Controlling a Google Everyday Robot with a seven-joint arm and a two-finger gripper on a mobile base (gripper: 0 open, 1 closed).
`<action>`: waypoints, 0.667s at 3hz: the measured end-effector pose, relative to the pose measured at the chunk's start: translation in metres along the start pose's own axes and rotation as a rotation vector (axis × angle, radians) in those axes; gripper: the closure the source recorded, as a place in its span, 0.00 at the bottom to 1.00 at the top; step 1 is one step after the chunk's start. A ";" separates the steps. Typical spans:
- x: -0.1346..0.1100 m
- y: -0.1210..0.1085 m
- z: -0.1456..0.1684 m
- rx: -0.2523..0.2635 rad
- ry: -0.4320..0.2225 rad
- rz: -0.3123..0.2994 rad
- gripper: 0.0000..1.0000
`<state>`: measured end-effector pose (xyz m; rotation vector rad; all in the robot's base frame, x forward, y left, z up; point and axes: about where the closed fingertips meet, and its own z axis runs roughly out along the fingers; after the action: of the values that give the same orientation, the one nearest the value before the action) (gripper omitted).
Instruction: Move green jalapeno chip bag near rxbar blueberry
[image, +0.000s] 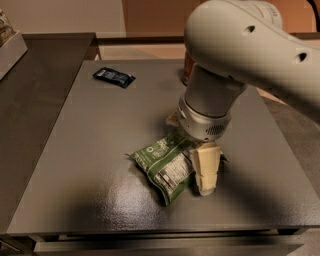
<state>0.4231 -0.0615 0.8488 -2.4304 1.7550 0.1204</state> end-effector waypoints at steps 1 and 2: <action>0.004 -0.005 0.005 0.002 0.005 0.012 0.00; 0.007 -0.009 0.008 0.005 0.008 0.022 0.18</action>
Offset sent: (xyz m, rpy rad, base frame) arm 0.0181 -0.0046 -0.0140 -0.0079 -0.0005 -0.0368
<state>0.4345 -0.0641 0.8400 -2.4121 1.7840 0.1086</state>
